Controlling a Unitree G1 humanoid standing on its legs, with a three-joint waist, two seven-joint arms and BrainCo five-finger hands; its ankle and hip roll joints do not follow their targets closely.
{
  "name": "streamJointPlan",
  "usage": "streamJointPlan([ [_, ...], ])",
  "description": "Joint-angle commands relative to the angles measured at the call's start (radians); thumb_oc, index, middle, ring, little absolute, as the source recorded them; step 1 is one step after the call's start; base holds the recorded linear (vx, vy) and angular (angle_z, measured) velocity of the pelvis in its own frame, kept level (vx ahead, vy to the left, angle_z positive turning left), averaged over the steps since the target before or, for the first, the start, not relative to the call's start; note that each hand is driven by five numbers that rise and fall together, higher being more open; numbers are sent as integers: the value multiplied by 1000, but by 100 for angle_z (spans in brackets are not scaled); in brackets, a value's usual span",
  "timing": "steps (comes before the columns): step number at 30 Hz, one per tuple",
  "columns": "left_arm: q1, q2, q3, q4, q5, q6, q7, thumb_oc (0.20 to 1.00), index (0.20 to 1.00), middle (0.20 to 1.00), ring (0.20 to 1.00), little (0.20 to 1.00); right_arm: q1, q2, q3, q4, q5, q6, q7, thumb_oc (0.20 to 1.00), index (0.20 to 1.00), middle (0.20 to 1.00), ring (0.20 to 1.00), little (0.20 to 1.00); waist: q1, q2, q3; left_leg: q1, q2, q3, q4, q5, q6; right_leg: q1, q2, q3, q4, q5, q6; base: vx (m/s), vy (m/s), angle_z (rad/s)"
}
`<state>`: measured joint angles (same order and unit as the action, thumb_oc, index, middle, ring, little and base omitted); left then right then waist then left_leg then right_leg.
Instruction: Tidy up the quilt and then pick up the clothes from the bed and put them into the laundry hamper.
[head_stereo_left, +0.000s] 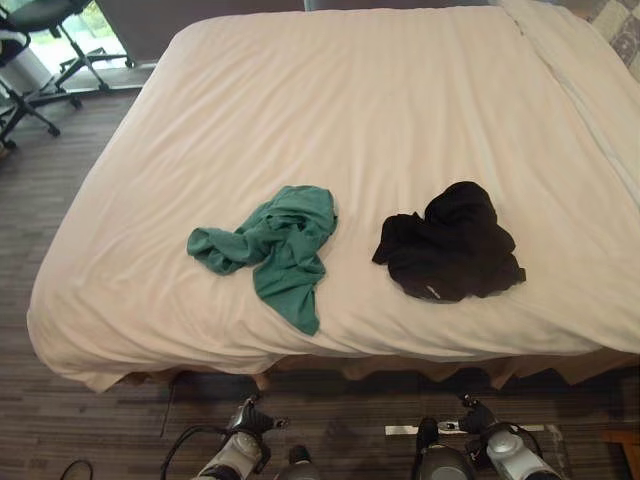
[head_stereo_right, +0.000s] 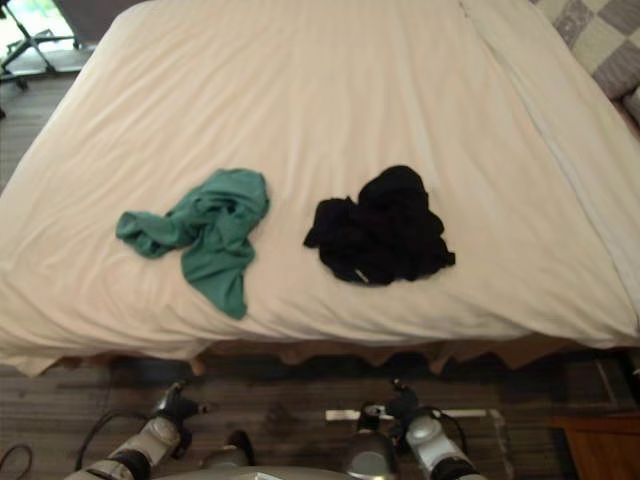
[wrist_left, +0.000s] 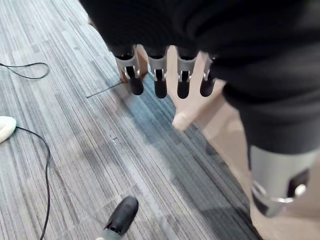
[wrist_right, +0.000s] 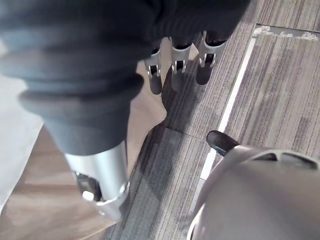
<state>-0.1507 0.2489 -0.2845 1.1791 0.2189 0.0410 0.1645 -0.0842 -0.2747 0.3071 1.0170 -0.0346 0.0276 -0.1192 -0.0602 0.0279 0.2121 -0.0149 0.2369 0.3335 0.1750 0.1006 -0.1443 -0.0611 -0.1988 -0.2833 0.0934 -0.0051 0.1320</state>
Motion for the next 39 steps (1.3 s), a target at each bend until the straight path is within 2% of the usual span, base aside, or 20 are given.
streamJointPlan([
  [1, -39, 36, -28, -1, 44, -4, 42, 1000, 1000, 1000, 1000, 1000, -53, -28, -71, 96, 72, 17, -66, 1000, 1000, 1000, 1000, 1000, -26, -42, 50, -149, -51, -51, 98, -46, -69, 36, 36, 35, -174, 2, 20, 125, 304, -50],
  [2, -30, 39, -22, 9, 52, 1, 48, 1000, 1000, 1000, 1000, 1000, -51, -33, -95, 107, 85, 18, -78, 1000, 1000, 1000, 1000, 1000, -33, -32, 43, -121, -43, -37, 35, -65, -55, 31, 32, 49, -172, 6, 33, 204, 459, -49],
  [3, 8, 62, 21, 50, 52, 15, 69, 1000, 1000, 1000, 1000, 1000, -10, -54, -191, 138, 136, 14, -108, 1000, 1000, 1000, 1000, 1000, -47, -14, 15, -35, -21, -32, -112, -72, -37, 26, 24, 81, -170, 14, 59, 196, 429, -54],
  [6, 84, 120, 145, 118, 4, 35, 76, 1000, 1000, 1000, 1000, 1000, 65, -83, -330, 150, 204, 10, -142, 1000, 1000, 1000, 1000, 1000, -74, -7, -17, 54, -30, 12, -224, -50, -35, 10, 10, 94, -156, 50, 70, 158, 265, -114],
  [10, 169, 202, 340, 158, -96, 47, 112, 1000, 1000, 1000, 1000, 1000, 152, -139, -471, 100, 236, 3, -191, 1000, 1000, 1000, 1000, 1000, -73, -17, -30, 100, -45, 17, -250, -59, -32, 24, -8, 98, -160, 67, 86, 87, 75, -10],
  [14, 236, 287, 553, 196, -220, 40, 178, 1000, 1000, 1000, 1000, 1000, 244, -244, -562, -106, 105, 15, -266, 1000, 1000, 1000, 1000, 1000, -67, -27, -36, 118, -65, 14, -259, -76, -29, 42, -39, 91, -160, 79, 107, 42, 74, 8],
  [16, 236, 337, 603, 138, -248, 21, 222, 1000, 1000, 1000, 1000, 1000, 283, -288, -596, -232, 31, 6, -302, 1000, 1000, 1000, 1000, 1000, -65, -30, -35, 123, -73, 9, -259, -83, -26, 48, -49, 90, -159, 83, 113, 13, 48, 4],
  [17, 232, 370, 584, 92, -183, 11, 244, 1000, 1000, 1000, 1000, 1000, 299, -316, -618, -308, -10, -6, -321, 1000, 1000, 1000, 1000, 1000, -67, -32, -33, 124, -76, 6, -259, -85, -24, 48, -55, 91, -156, 87, 117, -18, 43, 9],
  [19, 254, 440, 518, -159, -3, 3, 277, 1000, 1000, 1000, 1000, 1000, 342, -385, -668, -476, -109, -30, -331, 1000, 1000, 1000, 1000, 1000, -63, -36, -28, 122, -79, 1, -259, -88, -21, 46, -63, 88, -152, 92, 125, -23, 22, 24],
  [21, 269, 530, 534, -432, 78, -30, 305, 1000, 1000, 1000, 1000, 1000, 353, -439, -698, -568, -185, -37, -322, 1000, 1000, 1000, 1000, 1000, -52, -38, -27, 121, -77, -6, -258, -97, -20, 50, -66, 81, -151, 88, 129, 7, -5, 32],
  [22, 274, 561, 546, -545, 106, -47, 314, 1000, 1000, 1000, 1000, 1000, 356, -458, -701, -613, -216, -43, -313, 1000, 1000, 1000, 1000, 1000, -47, -41, -30, 120, -77, -9, -258, -98, -20, 51, -68, 78, -150, 89, 130, 5, -4, 31],
  [23, 279, 559, 551, -553, 108, -43, 312, 1000, 1000, 1000, 1000, 1000, 356, -457, -702, -616, -218, -42, -312, 1000, 1000, 1000, 1000, 1000, -48, -43, -30, 117, -79, -9, -260, -91, -19, 47, -69, 79, -149, 93, 130, -15, -22, 30],
  [24, 233, 612, 543, -748, 124, -105, 317, 1000, 1000, 1000, 1000, 1000, 334, -529, -677, -716, -301, -58, -288, 1000, 1000, 1000, 1000, 1000, -42, -53, -39, 111, -80, -21, -261, -91, -17, 47, -74, 77, -148, 95, 130, -19, -19, 21],
  [25, 234, 612, 545, -751, 124, -104, 316, 1000, 1000, 1000, 1000, 1000, 334, -528, -678, -717, -302, -58, -287, 1000, 1000, 1000, 1000, 1000, -42, -53, -39, 110, -80, -21, -261, -91, -16, 46, -75, 77, -148, 95, 130, 5, -19, 16],
  [27, 177, 633, 492, -912, 132, -171, 291, 1000, 1000, 1000, 1000, 1000, 302, -584, -634, -814, -386, -86, -275, 1000, 1000, 1000, 1000, 1000, -43, -61, -44, 108, -81, -24, -262, -95, -15, 45, -78, 76, -151, 98, 130, 18, -4, 6],
  [28, 177, 632, 492, -913, 132, -171, 290, 1000, 1000, 1000, 1000, 1000, 301, -584, -634, -814, -388, -86, -275, 1000, 1000, 1000, 1000, 1000, -43, -61, -44, 107, -81, -24, -262, -95, -15, 44, -78, 76, -151, 98, 130, 15, -3, -3],
  [29, 125, 616, 428, -987, 150, -181, 262, 1000, 1000, 1000, 1000, 1000, 269, -596, -589, -858, -421, -95, -263, 1000, 1000, 1000, 1000, 1000, -51, -68, -43, 105, -81, -20, -262, -98, -11, 39, -79, 78, -151, 99, 130, 4, 2, -7],
  [34, 17, 587, 276, -992, 203, -170, 213, 1000, 1000, 1000, 1000, 1000, 198, -600, -504, -897, -445, -100, -247, 1000, 1000, 1000, 1000, 1000, -59, -76, -24, 100, -81, -10, -262, -97, -8, 20, -78, 90, -152, 104, 130, -43, -11, -4],
  [35, -86, 568, 168, -960, 242, -140, 198, 1000, 1000, 1000, 1000, 1000, 126, -602, -431, -912, -444, -100, -244, 1000, 1000, 1000, 1000, 1000, -68, -81, 10, 82, -76, -3, -260, -93, -7, -10, -74, 101, -146, 109, 130, -195, -18, -6],
  [39, -305, 522, -2, -797, 359, -35, 188, 1000, 1000, 1000, 1000, 1000, -41, -603, -308, -914, -442, -84, -261, 1000, 1000, 1000, 1000, 1000, -76, -91, 79, 13, -70, 11, -252, -69, -5, -96, -60, 125, -135, 126, 130, -198, -20, -21],
])
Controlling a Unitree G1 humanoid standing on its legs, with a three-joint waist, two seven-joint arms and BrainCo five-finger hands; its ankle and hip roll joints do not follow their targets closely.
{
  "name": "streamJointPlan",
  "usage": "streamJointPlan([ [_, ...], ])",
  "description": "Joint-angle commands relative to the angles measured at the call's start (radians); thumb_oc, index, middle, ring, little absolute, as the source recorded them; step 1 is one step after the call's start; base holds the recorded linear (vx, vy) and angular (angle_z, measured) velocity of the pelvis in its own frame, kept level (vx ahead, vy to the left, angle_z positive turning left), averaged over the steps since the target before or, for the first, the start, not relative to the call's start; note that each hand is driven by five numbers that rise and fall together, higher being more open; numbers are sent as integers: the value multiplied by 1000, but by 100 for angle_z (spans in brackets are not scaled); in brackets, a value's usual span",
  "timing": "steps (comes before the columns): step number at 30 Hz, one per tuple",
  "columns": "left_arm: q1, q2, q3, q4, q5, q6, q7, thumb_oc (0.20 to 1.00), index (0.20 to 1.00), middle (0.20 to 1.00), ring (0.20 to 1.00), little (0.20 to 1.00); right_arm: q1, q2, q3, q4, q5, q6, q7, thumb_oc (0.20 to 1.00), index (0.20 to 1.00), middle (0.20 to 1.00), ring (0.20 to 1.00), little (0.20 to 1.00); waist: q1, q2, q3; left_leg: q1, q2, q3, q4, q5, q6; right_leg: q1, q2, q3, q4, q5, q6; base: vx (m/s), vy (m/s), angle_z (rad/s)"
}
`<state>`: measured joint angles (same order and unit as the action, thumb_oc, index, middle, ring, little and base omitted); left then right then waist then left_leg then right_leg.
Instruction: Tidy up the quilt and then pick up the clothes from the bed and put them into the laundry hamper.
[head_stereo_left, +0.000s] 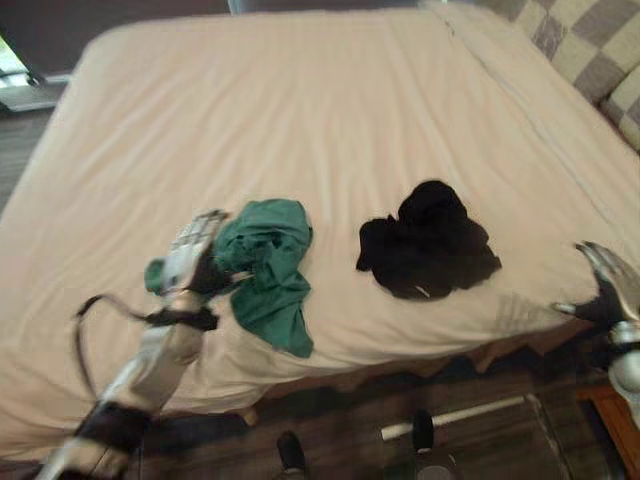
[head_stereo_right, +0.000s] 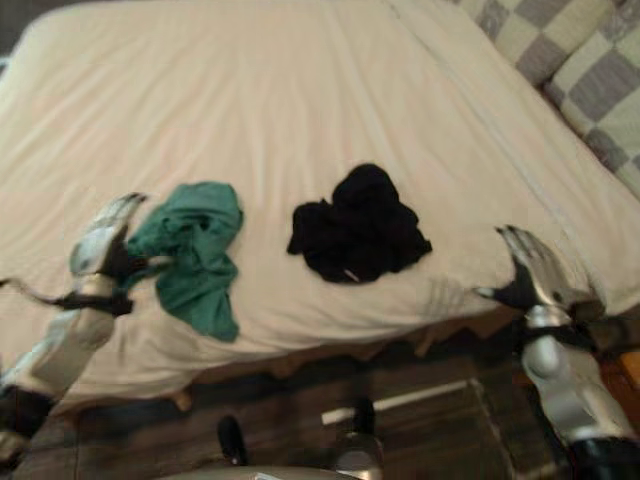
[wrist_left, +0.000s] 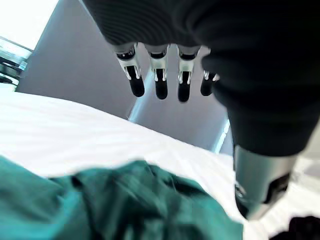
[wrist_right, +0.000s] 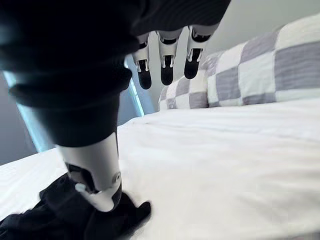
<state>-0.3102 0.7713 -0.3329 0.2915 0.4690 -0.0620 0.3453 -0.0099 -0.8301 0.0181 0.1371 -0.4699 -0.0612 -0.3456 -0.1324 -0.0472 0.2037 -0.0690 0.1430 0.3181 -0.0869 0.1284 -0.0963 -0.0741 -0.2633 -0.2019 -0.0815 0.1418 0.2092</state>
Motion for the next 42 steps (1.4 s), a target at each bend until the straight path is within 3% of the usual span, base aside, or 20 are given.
streamJointPlan([
  [1, -190, -12, 24, 132, 122, 87, 6, 1000, 1000, 1000, 1000, 1000, -146, -46, -2, -36, -5, 8, -40, 1000, 1000, 1000, 1000, 1000, -4, -19, 101, 55, 26, 31, 11, -91, -54, -99, 5, 47, 43, -18, 53, -121, -19, -26],
  [5, -342, -32, -55, 293, 154, 131, 6, 1000, 1000, 1000, 1000, 1000, -238, -59, 42, -45, 9, 9, -55, 1000, 1000, 1000, 1000, 1000, -7, -29, 150, 3, 39, 40, 20, -69, -63, -153, 8, 56, 51, -6, 53, -120, -33, -19],
  [6, -460, -44, -138, 505, 192, 176, -13, 200, 200, 200, 200, 200, -300, -75, 88, -58, 15, 2, -66, 1000, 1000, 1000, 1000, 1000, -17, -40, 182, -39, 50, 49, 31, -55, -66, -192, 15, 50, 54, 9, 53, -101, -32, -4],
  [11, -499, -69, -165, 694, 218, 195, -52, 200, 200, 200, 200, 200, -397, -127, 118, -67, 0, 3, -78, 1000, 1000, 1000, 1000, 1000, -5, -50, 212, -84, 61, 45, 37, -44, -70, -230, 17, 37, 56, 20, 53, -77, -33, -3],
  [16, -354, -34, -107, 639, 203, 178, -78, 200, 200, 200, 200, 200, -526, -203, 182, -36, -21, 18, -62, 1000, 1000, 1000, 1000, 1000, 45, -41, 226, -97, 60, 25, 29, -33, -73, -237, -6, 21, 83, 7, 53, -27, -38, 5],
  [17, -290, -20, -75, 586, 138, 156, -32, 200, 200, 200, 200, 200, -590, -244, 243, 11, -19, 25, -53, 1000, 1000, 1000, 1000, 1000, 74, -28, 237, -96, 57, 10, 23, -34, -73, -250, -16, 17, 130, -6, 53, -41, -49, 9],
  [18, -285, -19, -69, 584, 137, 156, -31, 200, 200, 200, 200, 200, -602, -244, 254, 16, -18, 24, -55, 1000, 1000, 1000, 1000, 1000, 69, -29, 237, -100, 55, 9, 24, -30, -71, -255, -17, 18, 132, -2, 53, -44, -104, 6],
  [19, -226, -13, -42, 516, 101, 144, -7, 200, 200, 200, 200, 200, -631, -257, 280, 50, -7, 35, -53, 1000, 1000, 1000, 1000, 1000, 80, -14, 249, -114, 55, -6, 23, -24, -71, -276, -17, 41, 177, -13, 53, -59, -180, 13],
  [20, -125, 3, -3, 396, 41, 104, 2, 200, 200, 200, 200, 200, -636, -283, 287, 87, 33, 40, -38, 1000, 1000, 1000, 1000, 1000, 90, 16, 256, -142, 41, -57, 26, -22, -63, -283, 27, 162, 225, -73, 53, -77, -214, 48],
  [22, -24, -7, 46, 315, -11, 74, 2, 200, 200, 200, 200, 200, -657, -291, 310, 166, 84, 43, -7, 1000, 1000, 1000, 1000, 1000, 106, 36, 250, -174, 2, -117, 42, -27, -48, -267, 63, 278, 222, -124, 45, -48, -151, 87],
  [24, 124, -36, 138, 228, -90, 33, 3, 200, 200, 200, 200, 200, -674, -250, 351, 293, 127, 59, 37, 1000, 1000, 1000, 1000, 1000, 147, 54, 231, -175, -2, -166, 51, -18, -53, -228, 73, 258, 204, -142, 18, 7, -177, 86],
  [26, 180, -46, 178, 180, -122, 24, 6, 200, 200, 200, 200, 200, -693, -230, 375, 356, 149, 63, 46, 1000, 1000, 1000, 1000, 1000, 154, 65, 222, -185, 9, -191, 46, 2, -62, -216, 82, 239, 190, -139, 10, -48, -225, 59],
  [30, 322, -134, 252, 28, -231, -21, -12, 200, 200, 200, 200, 200, -735, -99, 390, 723, 301, 84, 127, 1000, 1000, 1000, 1000, 1000, 223, 104, 206, -198, 23, -248, 20, 52, -92, -151, 98, 148, 150, -158, -12, -74, -253, 58],
  [31, 336, -145, 255, -13, -227, -23, -28, 200, 200, 200, 200, 200, -722, -87, 396, 777, 299, 83, 149, 200, 200, 200, 200, 200, 222, 114, 205, -203, 31, -236, 26, 60, -105, -127, 87, 104, 139, -168, -15, -67, -151, 52],
  [33, 333, -155, 258, -33, -224, -19, -45, 200, 200, 200, 200, 200, -704, -75, 384, 792, 309, 90, 160, 200, 200, 200, 200, 200, 213, 120, 200, -210, 48, -193, 34, 71, -103, -122, 76, 67, 130, -162, -17, -95, -86, 58],
  [34, 333, -173, 258, -61, -226, -15, -57, 200, 200, 200, 200, 200, -669, -42, 360, 792, 333, 92, 165, 200, 200, 200, 200, 200, 199, 123, 194, -200, 68, -128, 45, 71, -99, -107, 62, 27, 120, -158, -14, -152, -109, 66],
  [35, 337, -205, 262, -98, -235, -20, -81, 200, 200, 200, 200, 200, -596, 20, 321, 748, 380, 79, 169, 200, 200, 200, 200, 200, 170, 124, 175, -155, 120, 19, 87, 51, -99, -86, 29, -49, 113, -143, -11, -100, -75, 84],
  [37, 349, -211, 270, -117, -237, -20, -94, 200, 200, 200, 200, 200, -552, 58, 293, 693, 416, 72, 170, 200, 200, 200, 200, 200, 159, 121, 164, -128, 138, 59, 131, 23, -99, -72, 10, -83, 109, -132, -12, -81, -70, 148],
  [38, 374, -230, 280, -137, -233, -14, -114, 200, 200, 200, 200, 200, -473, 134, 241, 597, 479, 53, 165, 200, 200, 200, 200, 200, 151, 116, 144, -94, 153, 66, 188, -19, -105, -42, -19, -127, 104, -121, -14, -51, -52, 151],
  [42, 407, -254, 298, -149, -263, -18, -145, 200, 200, 200, 200, 200, -349, 253, 138, 424, 609, 4, 143, 200, 200, 200, 200, 200, 136, 111, 98, -24, 192, 93, 198, -37, -121, -3, -75, -211, 97, -88, 0, -10, 70, 87],
])
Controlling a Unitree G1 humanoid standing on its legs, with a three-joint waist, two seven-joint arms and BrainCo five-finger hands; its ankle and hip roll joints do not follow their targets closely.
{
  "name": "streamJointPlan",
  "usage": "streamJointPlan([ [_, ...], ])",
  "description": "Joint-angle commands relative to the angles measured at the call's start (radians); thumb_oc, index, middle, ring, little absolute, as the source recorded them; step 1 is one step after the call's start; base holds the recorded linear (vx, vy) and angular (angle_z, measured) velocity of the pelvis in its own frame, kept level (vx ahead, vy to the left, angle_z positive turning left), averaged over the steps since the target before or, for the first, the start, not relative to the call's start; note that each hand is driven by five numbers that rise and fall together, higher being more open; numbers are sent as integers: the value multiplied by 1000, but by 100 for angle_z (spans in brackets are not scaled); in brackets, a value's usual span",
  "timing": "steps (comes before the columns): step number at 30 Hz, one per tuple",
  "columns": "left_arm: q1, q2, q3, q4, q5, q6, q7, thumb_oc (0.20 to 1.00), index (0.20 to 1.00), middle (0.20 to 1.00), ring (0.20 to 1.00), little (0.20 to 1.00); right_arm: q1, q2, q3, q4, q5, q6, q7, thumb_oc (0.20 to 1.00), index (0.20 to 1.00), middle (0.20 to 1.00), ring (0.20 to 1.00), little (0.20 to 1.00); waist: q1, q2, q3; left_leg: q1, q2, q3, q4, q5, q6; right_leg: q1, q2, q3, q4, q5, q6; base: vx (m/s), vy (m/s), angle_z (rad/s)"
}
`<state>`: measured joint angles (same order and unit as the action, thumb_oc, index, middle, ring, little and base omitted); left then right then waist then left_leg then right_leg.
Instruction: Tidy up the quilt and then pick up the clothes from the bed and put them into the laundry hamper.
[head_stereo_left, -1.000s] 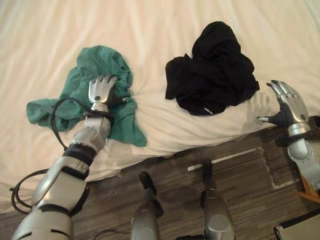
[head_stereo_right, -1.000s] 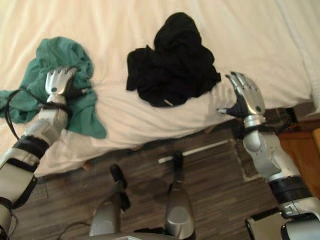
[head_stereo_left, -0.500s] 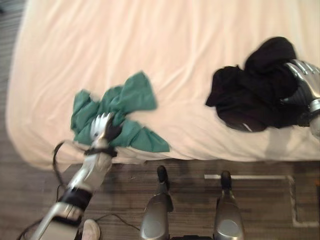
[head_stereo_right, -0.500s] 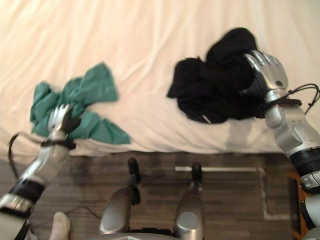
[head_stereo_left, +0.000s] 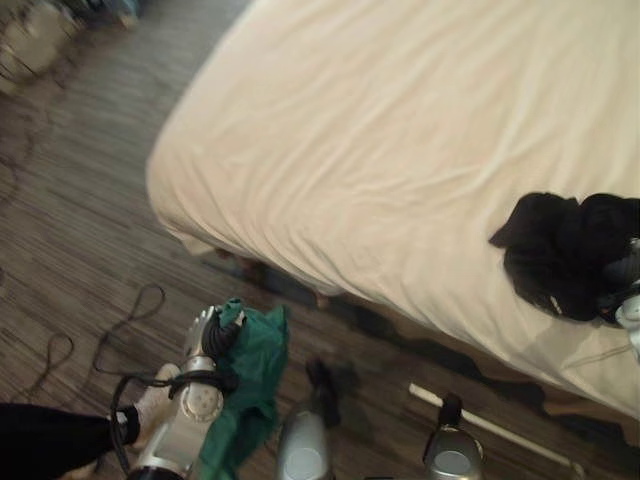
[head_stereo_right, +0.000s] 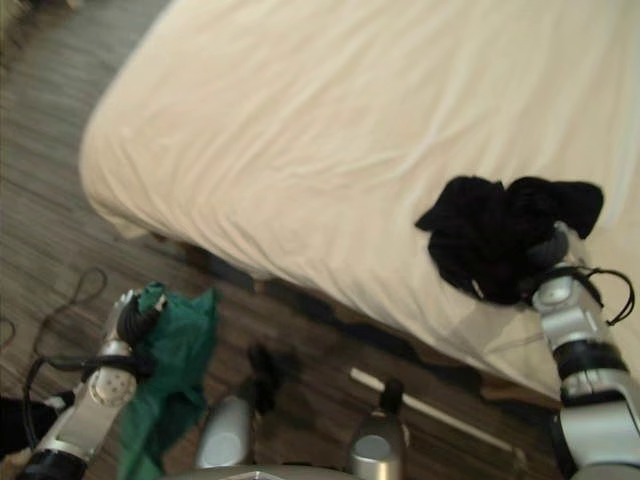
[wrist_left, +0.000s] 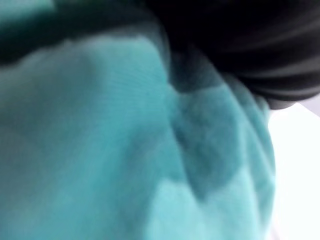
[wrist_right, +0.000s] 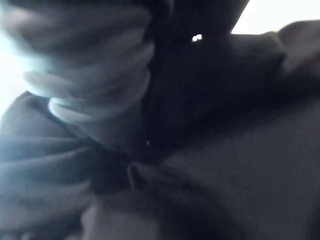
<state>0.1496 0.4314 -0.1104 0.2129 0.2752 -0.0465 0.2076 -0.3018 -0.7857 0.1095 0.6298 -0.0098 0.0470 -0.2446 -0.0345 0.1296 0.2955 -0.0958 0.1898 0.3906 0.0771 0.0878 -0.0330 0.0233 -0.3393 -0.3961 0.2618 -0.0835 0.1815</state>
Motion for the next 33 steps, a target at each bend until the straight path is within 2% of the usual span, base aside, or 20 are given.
streamJointPlan([
  [1, -43, 74, 77, -53, -111, -39, -17, 200, 200, 200, 200, 200, -27, 247, 20, -108, 204, -124, 28, 200, 200, 200, 200, 200, 35, -66, -10, 21, 165, 38, 22, 16, -189, -89, -13, -41, -250, 147, 35, -49, 209, 104],
  [5, -40, 14, 98, 30, -312, -61, -13, 200, 200, 200, 200, 200, 66, 313, -48, -289, 268, -191, 2, 200, 200, 200, 200, 200, 49, -68, -69, 64, 246, 129, -71, 80, -217, -27, -78, -145, -247, 168, 74, -24, 218, 138],
  [8, -41, -7, 147, 70, -414, -81, 6, 200, 200, 200, 200, 200, 124, 303, -81, -430, 189, -191, -1, 200, 200, 200, 200, 200, 89, -88, -96, 27, 199, 52, -102, 76, -210, 25, -125, -197, -239, 210, 80, 17, 221, 123],
  [11, -65, 9, 173, 76, -419, -91, 45, 200, 200, 200, 200, 200, 201, 311, -114, -498, 102, -190, -11, 200, 200, 200, 200, 200, 110, -136, -108, 3, 111, -17, -128, 35, -161, 60, -179, -220, -140, 273, 80, 121, 140, 198],
  [12, -78, 11, 163, 65, -425, -89, 51, 200, 200, 200, 200, 200, 230, 320, -123, -518, 80, -186, -6, 200, 200, 200, 200, 200, 82, -152, -97, -10, 75, -39, -133, 44, -132, 41, -158, -151, -83, 269, 71, 231, 291, 236],
  [13, -91, 8, 155, 68, -445, -88, 47, 200, 200, 200, 200, 200, 255, 329, -132, -520, 65, -176, -5, 200, 200, 200, 200, 200, 51, -154, -91, 2, 46, -75, -141, 27, -118, -21, -91, -12, -28, 191, 54, 285, 369, 231],
  [14, -99, 2, 150, 81, -453, -88, 41, 200, 200, 200, 200, 200, 281, 338, -145, -516, 50, -171, -9, 200, 200, 200, 200, 200, 41, -145, -93, 15, 28, -96, -152, 18, -107, -76, -16, 84, -10, 127, 40, 397, 414, 234],
  [15, -118, -20, 121, 115, -471, -85, 38, 200, 200, 200, 200, 200, 303, 372, -150, -470, 21, -145, -42, 200, 200, 200, 200, 200, 12, -135, -86, 57, -21, -143, -162, -12, -87, -127, 95, 181, -15, 47, 20, 274, 260, 217],
  [16, -120, -19, 121, 116, -472, -86, 39, 200, 200, 200, 200, 200, 301, 372, -150, -469, 21, -145, -42, 200, 200, 200, 200, 200, 13, -133, -86, 55, -18, -143, -163, -7, -87, -129, 98, 180, -18, 52, 18, 231, 186, 207],
  [18, -131, -42, 95, 158, -474, -75, 32, 200, 200, 200, 200, 200, 328, 438, -147, -446, 47, -136, -54, 200, 200, 200, 200, 200, -11, -134, -85, 74, -52, -191, -164, -29, -75, -147, 156, 214, -84, 37, 7, 149, 68, 142],
  [20, -133, -71, 77, 237, -476, -61, 29, 200, 200, 200, 200, 200, 378, 482, -129, -402, 64, -135, -50, 200, 200, 200, 200, 200, -38, -139, -94, 85, -92, -233, -164, -55, -58, -133, 210, 289, -170, 37, -4, 147, 87, 133],
  [23, -118, -123, 59, 264, -498, -55, 1, 200, 200, 200, 200, 200, 377, 510, -86, -320, 96, -120, -36, 200, 200, 200, 200, 200, -25, -146, -118, 99, -123, -252, -164, -62, -47, -83, 207, 310, -241, 78, -1, 84, 30, 148],
  [26, -97, -145, 54, 296, -511, -50, -2, 200, 200, 200, 200, 200, 354, 520, -47, -236, 132, -113, -22, 200, 200, 200, 200, 200, -18, -144, -143, 117, -119, -230, -164, -67, -51, -58, 197, 307, -287, 111, 6, 117, -13, -36],
  [27, -89, -149, -88, 289, -503, -36, -73, 200, 200, 200, 200, 200, 404, 385, 57, -190, -45, -60, 105, 200, 200, 200, 200, 200, 71, -112, -89, 141, -73, -289, 22, -125, -65, 129, 230, 167, -292, -24, -74, 48, -92, -46],
  [28, -96, -146, -81, 270, -522, -43, -79, 200, 200, 200, 200, 200, 396, 361, 53, -204, -48, -65, 108, 200, 200, 200, 200, 200, 85, -118, -53, 40, -66, -295, 223, -64, -88, 147, 233, 170, -300, -32, -97, 22, -98, -9],
  [29, -97, -146, -81, 270, -523, -43, -79, 200, 200, 200, 200, 200, 395, 362, 53, -204, -47, -65, 109, 200, 200, 200, 200, 200, 83, -115, -53, 30, -63, -300, 237, -69, -89, 146, 236, 167, -300, -31, -98, -3, -152, 25],
  [30, -104, -148, -83, 271, -526, -41, -79, 200, 200, 200, 200, 200, 388, 351, 49, -205, -44, -64, 106, 200, 200, 200, 200, 200, 94, -120, -29, -27, -53, -300, 347, -4, -103, 162, 234, 162, -304, -37, -111, 43, -111, 40],
  [31, -110, -154, -83, 274, -531, -40, -76, 200, 200, 200, 200, 200, 376, 344, 51, -202, -35, -60, 104, 200, 200, 200, 200, 200, 100, -120, -15, -72, -38, -291, 417, 22, -103, 181, 240, 150, -314, -43, -121, 46, -109, 21],
  [32, -111, -154, -83, 275, -531, -40, -76, 200, 200, 200, 200, 200, 374, 344, 52, -201, -35, -61, 104, 200, 200, 200, 200, 200, 99, -118, -14, -77, -36, -294, 425, 20, -104, 181, 243, 149, -315, -42, -121, 210, -126, 2],
  [33, -119, -158, -79, 280, -533, -35, -60, 200, 200, 200, 200, 200, 366, 341, 55, -201, -22, -50, 102, 200, 200, 200, 200, 200, 112, -127, -5, -150, -25, -241, 432, 12, -91, 211, 245, 135, -340, -63, -121, 399, -45, -20],
])
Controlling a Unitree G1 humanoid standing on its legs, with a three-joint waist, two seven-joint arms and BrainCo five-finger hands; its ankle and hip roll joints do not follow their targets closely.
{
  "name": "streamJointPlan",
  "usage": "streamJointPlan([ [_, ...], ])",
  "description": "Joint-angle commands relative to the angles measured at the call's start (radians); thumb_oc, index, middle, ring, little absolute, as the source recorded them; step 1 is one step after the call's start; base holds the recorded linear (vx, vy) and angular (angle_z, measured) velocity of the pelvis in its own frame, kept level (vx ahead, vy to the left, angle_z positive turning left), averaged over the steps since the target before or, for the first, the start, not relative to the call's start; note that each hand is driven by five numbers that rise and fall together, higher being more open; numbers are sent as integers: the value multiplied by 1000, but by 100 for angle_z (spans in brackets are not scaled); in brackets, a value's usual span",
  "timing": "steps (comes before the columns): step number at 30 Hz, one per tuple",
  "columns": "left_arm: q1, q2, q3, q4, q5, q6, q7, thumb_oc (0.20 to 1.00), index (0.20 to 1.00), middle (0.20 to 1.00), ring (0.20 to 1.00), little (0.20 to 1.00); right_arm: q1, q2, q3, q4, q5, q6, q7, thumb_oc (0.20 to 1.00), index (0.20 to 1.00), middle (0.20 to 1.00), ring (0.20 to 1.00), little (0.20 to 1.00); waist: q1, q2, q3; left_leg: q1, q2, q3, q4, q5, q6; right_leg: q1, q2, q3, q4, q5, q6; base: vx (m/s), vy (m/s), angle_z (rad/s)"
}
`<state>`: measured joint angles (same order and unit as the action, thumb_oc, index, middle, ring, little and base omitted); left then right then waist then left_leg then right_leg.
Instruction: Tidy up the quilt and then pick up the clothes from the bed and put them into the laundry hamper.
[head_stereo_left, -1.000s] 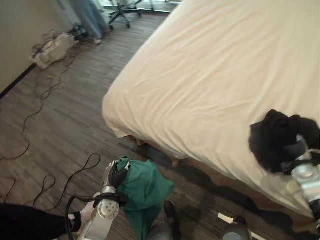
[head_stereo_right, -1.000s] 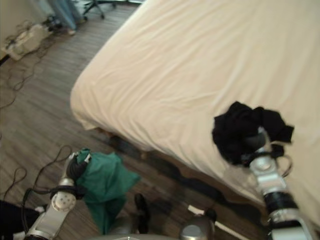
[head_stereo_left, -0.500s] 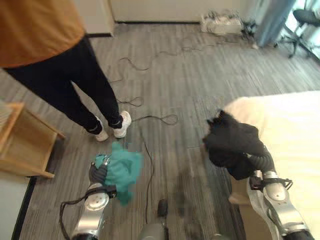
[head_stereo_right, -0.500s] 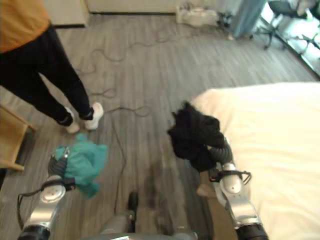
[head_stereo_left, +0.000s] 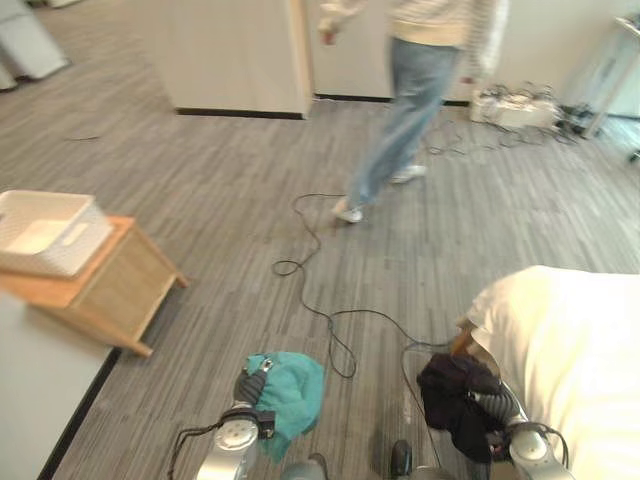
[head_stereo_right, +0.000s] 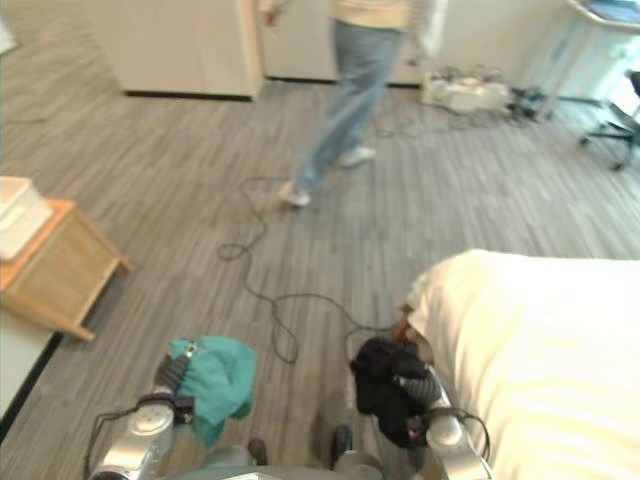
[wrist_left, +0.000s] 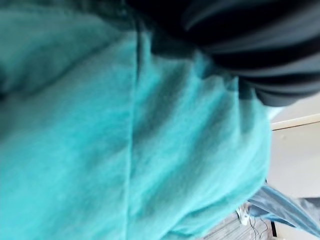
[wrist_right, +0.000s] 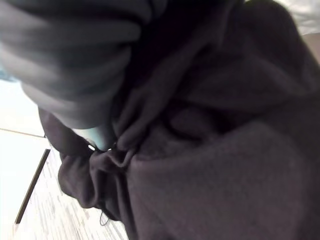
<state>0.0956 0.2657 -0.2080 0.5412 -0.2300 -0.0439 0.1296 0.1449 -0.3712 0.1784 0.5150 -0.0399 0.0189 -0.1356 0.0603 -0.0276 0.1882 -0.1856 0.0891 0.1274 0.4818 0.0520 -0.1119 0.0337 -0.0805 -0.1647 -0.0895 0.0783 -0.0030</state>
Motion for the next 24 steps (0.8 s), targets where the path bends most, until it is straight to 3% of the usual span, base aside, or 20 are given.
streamJointPlan([
  [1, -60, 5, 28, -49, -23, -36, 23, 200, 200, 200, 200, 200, -78, -73, -10, -94, 14, -18, -1, 200, 200, 200, 200, 200, 38, 29, 89, -101, 70, 60, -61, 12, 4, 214, -15, -98, 2, -250, 77, 414, -41, -21],
  [3, -59, 5, 28, -49, -23, -35, 23, 200, 200, 200, 200, 200, -76, -73, -10, -95, 14, -18, -1, 200, 200, 200, 200, 200, 40, 24, 86, -98, 66, 65, -66, 11, 6, 213, -21, -96, 2, -252, 79, 255, 65, 1],
  [4, -41, 1, 36, -58, -17, -32, 22, 200, 200, 200, 200, 200, -72, -79, -7, -110, 10, -21, 10, 200, 200, 200, 200, 200, 60, 26, 72, -116, 58, 112, -215, 2, 17, 226, -20, -96, 2, -277, 99, 405, 144, 36],
  [5, -35, -1, 35, -61, -13, -30, 21, 200, 200, 200, 200, 200, -77, -81, -3, -110, 7, -21, 9, 200, 200, 200, 200, 200, 69, 30, 68, -129, 66, 136, -285, 35, 10, 235, -18, -97, 2, -290, 107, 733, 238, 19],
  [6, -17, -5, 43, -63, -6, -28, 22, 200, 200, 200, 200, 200, -87, -82, 0, -114, -2, -25, 4, 200, 200, 200, 200, 200, 95, 30, 61, -186, 113, 205, -393, 64, 5, 279, -18, -115, 2, -331, 127, 498, 141, -25],
  [7, -16, -5, 44, -63, -5, -27, 22, 200, 200, 200, 200, 200, -87, -81, 1, -113, -2, -26, 3, 200, 200, 200, 200, 200, 92, 22, 61, -181, 104, 208, -399, 63, 4, 282, -26, -119, 2, -337, 129, 523, 128, -16],
  [9, -5, 1, 61, -58, -10, -24, 23, 200, 200, 200, 200, 200, -95, -80, 3, -119, -18, -23, 8, 200, 200, 200, 200, 200, 124, 4, 44, -215, 127, 227, -425, 78, 11, 327, -24, -121, 2, -355, 143, 552, 100, 45],
  [11, 8, 18, 75, -61, -11, -17, 19, 200, 200, 200, 200, 200, -88, -60, 8, -115, -33, -29, 21, 200, 200, 200, 200, 200, 139, -29, 25, -202, 102, 208, -408, 110, 36, 355, -31, -98, 68, -360, 151, 661, 131, 55],
  [12, 3, 27, 73, -60, -19, -14, 15, 200, 200, 200, 200, 200, -94, -53, 11, -110, -34, -32, 21, 200, 200, 200, 200, 200, 157, -58, 20, -207, 87, 208, -389, 110, 50, 333, -45, -82, 158, -326, 165, 508, 146, -44],
  [14, -13, 38, 72, -54, -27, -2, 15, 200, 200, 200, 200, 200, -110, -42, 18, -96, -36, -28, 23, 200, 200, 200, 200, 200, 150, -98, 50, -167, 43, 222, -357, 49, 96, 241, -104, -65, 398, -135, 235, 463, 200, -96],
  [15, -20, 46, 68, -61, -27, 2, 19, 200, 200, 200, 200, 200, -118, -38, 20, -100, -42, -28, 25, 200, 200, 200, 200, 200, 143, -92, 64, -123, 35, 224, -360, 25, 117, 165, -134, -55, 544, -2, 255, 512, 273, -78],
  [16, -25, 57, 68, -67, -30, 4, 24, 200, 200, 200, 200, 200, -125, -37, 16, -107, -43, -27, 26, 200, 200, 200, 200, 200, 120, -70, 76, -64, 35, 215, -381, 3, 129, 83, -158, -69, 668, 54, 240, 897, 283, -34],
  [17, -44, 70, 62, -82, -33, 0, 37, 200, 200, 200, 200, 200, -142, -45, 15, -124, -40, -31, 24, 200, 200, 200, 200, 200, 75, -28, 96, 67, 43, 174, -460, -22, 131, -86, -153, -82, 750, -2, 210, 737, 182, -2],
  [18, -45, 69, 63, -82, -33, 0, 37, 200, 200, 200, 200, 200, -143, -46, 15, -125, -40, -31, 24, 200, 200, 200, 200, 200, 74, -25, 97, 67, 45, 173, -464, -19, 130, -85, -151, -85, 750, -1, 207, 785, 87, 35],
  [21, -59, 62, 57, -87, -29, -9, 39, 200, 200, 200, 200, 200, -126, -52, 6, -148, -27, -34, 29, 200, 200, 200, 200, 200, -11, -7, 102, 227, 10, 109, -536, -75, 100, -231, -88, -89, 570, -113, 182, 741, -39, 57],
  [23, -66, 58, 63, -83, -5, -11, 30, 200, 200, 200, 200, 200, -106, -59, -17, -162, -25, -32, 28, 200, 200, 200, 200, 200, -59, -13, 90, 316, 6, 67, -565, -133, 52, -263, -122, -104, 226, -86, 192, 1057, -271, 115],
  [24, -87, 53, 66, -65, 19, -17, 33, 200, 200, 200, 200, 200, -98, -59, -24, -171, -32, -24, 24, 200, 200, 200, 200, 200, -101, -4, 95, 391, 39, 45, -569, -197, 11, -360, -185, -88, 52, -4, 233, 875, -231, 114],
])
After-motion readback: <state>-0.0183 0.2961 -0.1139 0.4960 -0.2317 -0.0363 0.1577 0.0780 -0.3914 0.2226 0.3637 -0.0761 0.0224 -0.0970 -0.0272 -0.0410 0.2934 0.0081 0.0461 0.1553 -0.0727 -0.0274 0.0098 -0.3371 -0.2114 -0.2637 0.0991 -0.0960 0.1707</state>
